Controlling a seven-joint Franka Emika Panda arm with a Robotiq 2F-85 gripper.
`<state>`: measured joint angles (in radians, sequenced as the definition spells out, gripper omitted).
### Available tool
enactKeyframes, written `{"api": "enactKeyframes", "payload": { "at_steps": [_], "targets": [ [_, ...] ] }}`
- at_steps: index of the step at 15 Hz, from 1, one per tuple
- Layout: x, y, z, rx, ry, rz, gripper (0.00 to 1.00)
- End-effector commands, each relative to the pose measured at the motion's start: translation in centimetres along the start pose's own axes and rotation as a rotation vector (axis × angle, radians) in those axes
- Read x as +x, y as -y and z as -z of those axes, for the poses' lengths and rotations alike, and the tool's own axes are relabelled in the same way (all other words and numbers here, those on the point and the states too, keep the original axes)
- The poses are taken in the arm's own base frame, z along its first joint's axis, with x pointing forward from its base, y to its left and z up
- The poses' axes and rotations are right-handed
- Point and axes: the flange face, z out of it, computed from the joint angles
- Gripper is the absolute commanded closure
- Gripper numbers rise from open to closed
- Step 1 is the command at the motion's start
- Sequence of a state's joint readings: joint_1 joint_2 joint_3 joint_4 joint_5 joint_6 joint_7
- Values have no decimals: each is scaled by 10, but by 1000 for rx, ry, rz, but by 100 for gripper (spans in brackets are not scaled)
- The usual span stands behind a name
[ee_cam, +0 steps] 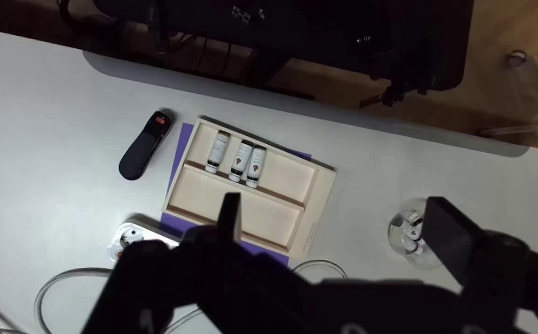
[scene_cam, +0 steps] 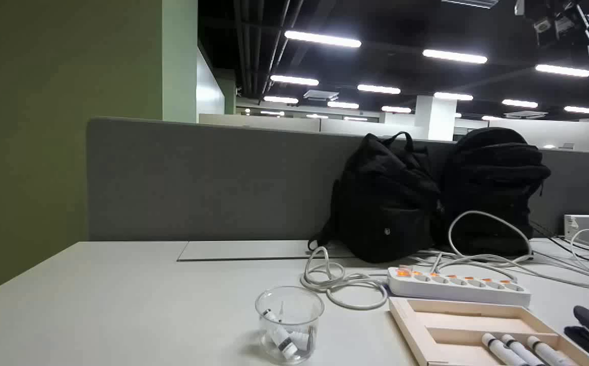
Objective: Turn on the switch for the fourth slot on the adapter
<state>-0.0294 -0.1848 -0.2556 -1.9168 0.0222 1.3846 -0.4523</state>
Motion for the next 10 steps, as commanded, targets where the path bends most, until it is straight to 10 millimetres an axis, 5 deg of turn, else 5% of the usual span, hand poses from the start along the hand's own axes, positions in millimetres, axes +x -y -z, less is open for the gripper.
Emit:
{"api": "enactKeyframes", "payload": {
  "at_steps": [1,8,10],
  "targets": [
    [0,0,0,0,0,0,0],
    [0,0,0,0,-1,0,0],
    [15,-10,1,-42,-90,-11,0]
  ]
}}
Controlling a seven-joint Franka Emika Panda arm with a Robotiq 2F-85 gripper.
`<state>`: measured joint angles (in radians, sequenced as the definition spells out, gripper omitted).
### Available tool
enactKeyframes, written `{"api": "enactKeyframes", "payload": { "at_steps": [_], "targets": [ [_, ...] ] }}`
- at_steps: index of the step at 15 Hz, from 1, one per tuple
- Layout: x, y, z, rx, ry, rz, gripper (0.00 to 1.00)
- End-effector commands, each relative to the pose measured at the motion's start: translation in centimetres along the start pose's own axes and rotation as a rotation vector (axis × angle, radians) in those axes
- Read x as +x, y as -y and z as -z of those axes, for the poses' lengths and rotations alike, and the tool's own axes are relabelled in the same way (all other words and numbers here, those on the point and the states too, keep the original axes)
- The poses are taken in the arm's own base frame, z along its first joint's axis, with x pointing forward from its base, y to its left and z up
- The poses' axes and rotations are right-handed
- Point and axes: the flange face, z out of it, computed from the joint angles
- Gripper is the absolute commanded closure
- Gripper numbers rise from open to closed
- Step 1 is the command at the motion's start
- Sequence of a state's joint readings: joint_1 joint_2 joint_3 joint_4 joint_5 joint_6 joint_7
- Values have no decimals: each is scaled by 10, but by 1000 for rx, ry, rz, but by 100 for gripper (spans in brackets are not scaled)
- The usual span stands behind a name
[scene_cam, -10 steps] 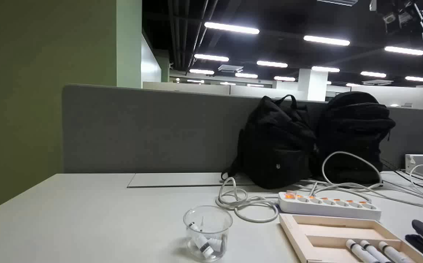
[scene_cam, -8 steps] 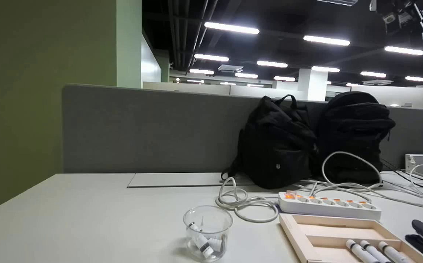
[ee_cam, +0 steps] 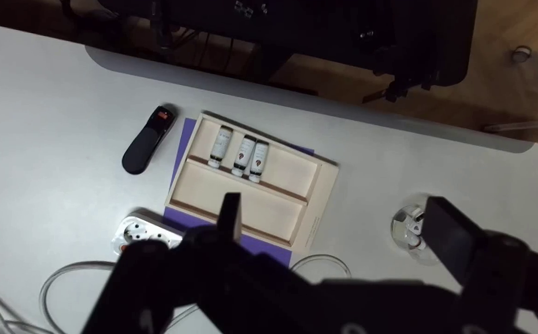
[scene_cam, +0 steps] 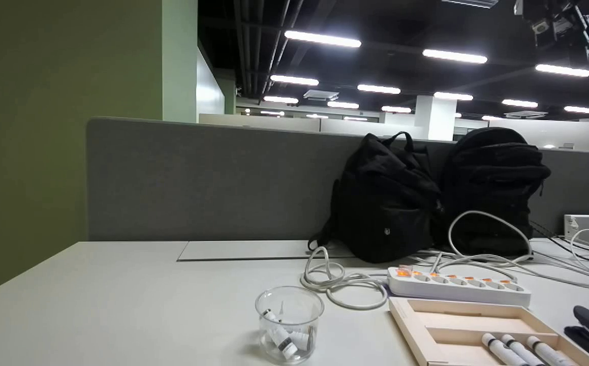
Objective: Turn on the switch for the fourth slot on the adapter
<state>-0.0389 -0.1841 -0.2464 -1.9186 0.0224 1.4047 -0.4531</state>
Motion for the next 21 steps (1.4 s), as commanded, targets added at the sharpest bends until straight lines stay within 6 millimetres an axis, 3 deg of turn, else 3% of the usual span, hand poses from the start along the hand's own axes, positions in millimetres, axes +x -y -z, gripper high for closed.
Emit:
{"api": "enactKeyframes", "payload": {
  "at_steps": [1,4,5,6,10,13,17,19,21],
  "targets": [
    [22,-14,-1,-54,-111,-10,0],
    [57,-37,-14,-116,-224,-39,0],
    [69,-46,-20,-132,-260,-54,25],
    [84,-55,-28,-145,-284,-70,26],
    [149,-90,-66,-177,-367,-129,55],
    [187,-102,-101,-239,-408,-148,75],
    [219,-101,-150,-205,-354,-190,99],
    [226,-100,-169,-188,-284,-254,100],
    [221,-97,-176,-189,-301,-203,99]
  ]
}}
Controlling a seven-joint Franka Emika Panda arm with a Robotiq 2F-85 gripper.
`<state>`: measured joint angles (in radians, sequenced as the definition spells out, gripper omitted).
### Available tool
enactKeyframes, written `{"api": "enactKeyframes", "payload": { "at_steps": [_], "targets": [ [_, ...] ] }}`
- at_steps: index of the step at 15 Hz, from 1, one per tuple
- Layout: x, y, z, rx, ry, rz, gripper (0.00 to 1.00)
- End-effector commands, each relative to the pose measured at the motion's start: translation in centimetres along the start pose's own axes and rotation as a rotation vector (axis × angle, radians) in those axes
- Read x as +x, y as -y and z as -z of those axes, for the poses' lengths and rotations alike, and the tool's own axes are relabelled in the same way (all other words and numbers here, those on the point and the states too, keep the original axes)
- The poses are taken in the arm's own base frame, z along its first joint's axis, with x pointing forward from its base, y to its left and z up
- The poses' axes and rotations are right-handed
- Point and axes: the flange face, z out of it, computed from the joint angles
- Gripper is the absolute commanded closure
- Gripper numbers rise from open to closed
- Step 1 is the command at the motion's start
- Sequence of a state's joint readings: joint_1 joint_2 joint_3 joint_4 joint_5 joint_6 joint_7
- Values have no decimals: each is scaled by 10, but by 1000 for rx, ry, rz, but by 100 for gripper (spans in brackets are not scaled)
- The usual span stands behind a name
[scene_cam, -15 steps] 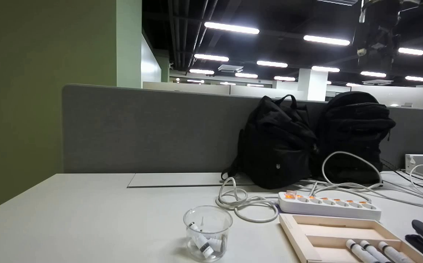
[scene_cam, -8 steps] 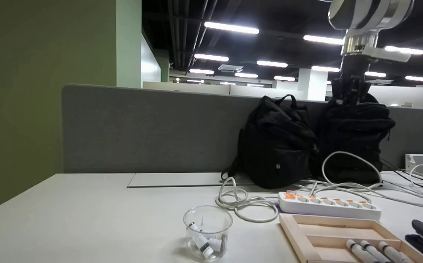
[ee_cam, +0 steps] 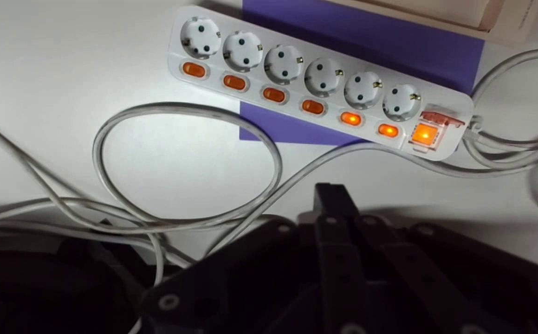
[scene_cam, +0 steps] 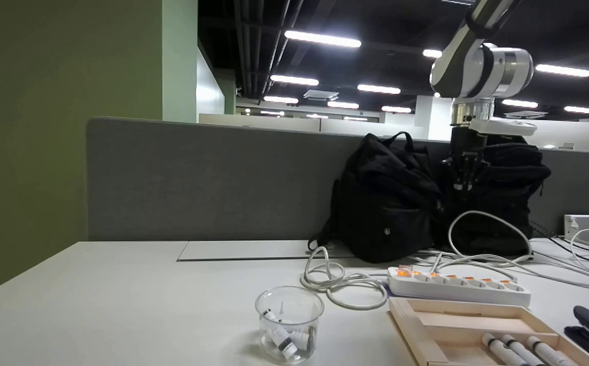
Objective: Turn on the switch for the fourth slot on the adapter
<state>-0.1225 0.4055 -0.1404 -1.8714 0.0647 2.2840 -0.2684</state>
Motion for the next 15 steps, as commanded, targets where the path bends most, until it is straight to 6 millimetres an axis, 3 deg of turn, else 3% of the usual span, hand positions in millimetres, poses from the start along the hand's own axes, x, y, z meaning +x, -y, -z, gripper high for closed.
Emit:
{"api": "enactKeyframes", "payload": {
  "at_steps": [1,5,7,11,15],
  "targets": [
    [1,0,-4,1,10,-9,99],
    [4,-1,-1,1,14,-17,99],
    [6,4,-17,11,-18,-63,100],
    [10,8,-86,68,-12,-205,100],
    [7,0,-147,71,18,-292,100]
  ]
}}
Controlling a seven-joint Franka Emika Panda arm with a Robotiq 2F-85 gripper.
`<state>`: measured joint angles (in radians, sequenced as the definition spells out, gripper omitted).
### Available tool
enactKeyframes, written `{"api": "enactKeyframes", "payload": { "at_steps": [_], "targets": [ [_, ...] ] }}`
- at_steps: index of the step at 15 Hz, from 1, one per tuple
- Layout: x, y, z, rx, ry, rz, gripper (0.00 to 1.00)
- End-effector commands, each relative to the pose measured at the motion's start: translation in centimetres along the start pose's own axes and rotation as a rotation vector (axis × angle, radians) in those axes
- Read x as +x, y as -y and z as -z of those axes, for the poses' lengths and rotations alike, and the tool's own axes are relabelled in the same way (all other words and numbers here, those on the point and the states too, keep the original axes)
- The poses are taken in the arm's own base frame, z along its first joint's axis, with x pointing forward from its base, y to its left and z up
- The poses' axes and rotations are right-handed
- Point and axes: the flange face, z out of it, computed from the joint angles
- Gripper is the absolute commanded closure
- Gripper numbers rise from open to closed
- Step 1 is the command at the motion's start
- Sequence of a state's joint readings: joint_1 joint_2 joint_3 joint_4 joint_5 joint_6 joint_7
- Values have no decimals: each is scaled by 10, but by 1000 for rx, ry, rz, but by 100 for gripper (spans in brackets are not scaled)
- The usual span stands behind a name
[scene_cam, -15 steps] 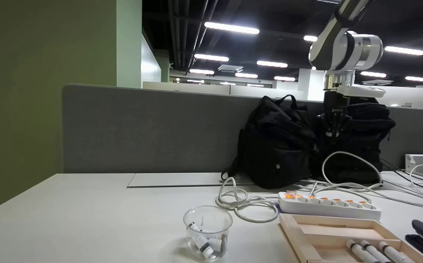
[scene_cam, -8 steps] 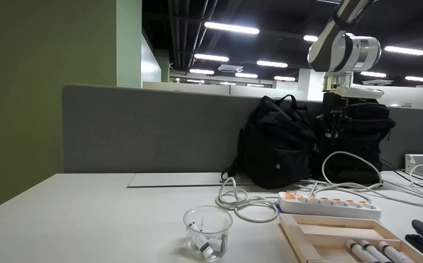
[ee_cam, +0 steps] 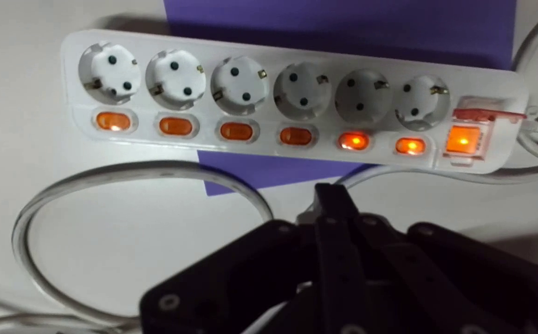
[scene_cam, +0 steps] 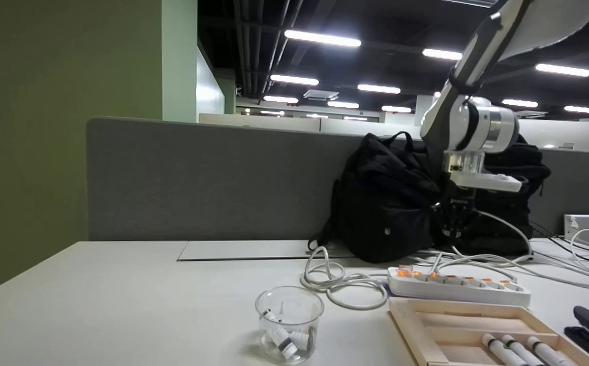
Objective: Turn on the switch for the fourth slot on the adapter
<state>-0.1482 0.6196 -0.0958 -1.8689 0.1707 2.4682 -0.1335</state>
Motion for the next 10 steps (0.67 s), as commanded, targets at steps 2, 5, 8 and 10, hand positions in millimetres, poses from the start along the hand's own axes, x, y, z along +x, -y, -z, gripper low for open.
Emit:
{"api": "enactKeyframes", "payload": {
  "at_steps": [2,5,8,10],
  "targets": [
    [8,-15,-46,5,13,-116,100],
    [11,-25,-64,5,3,-147,100],
    [15,-28,-75,21,-3,-159,100],
    [17,-27,-78,25,4,-159,100]
  ]
}}
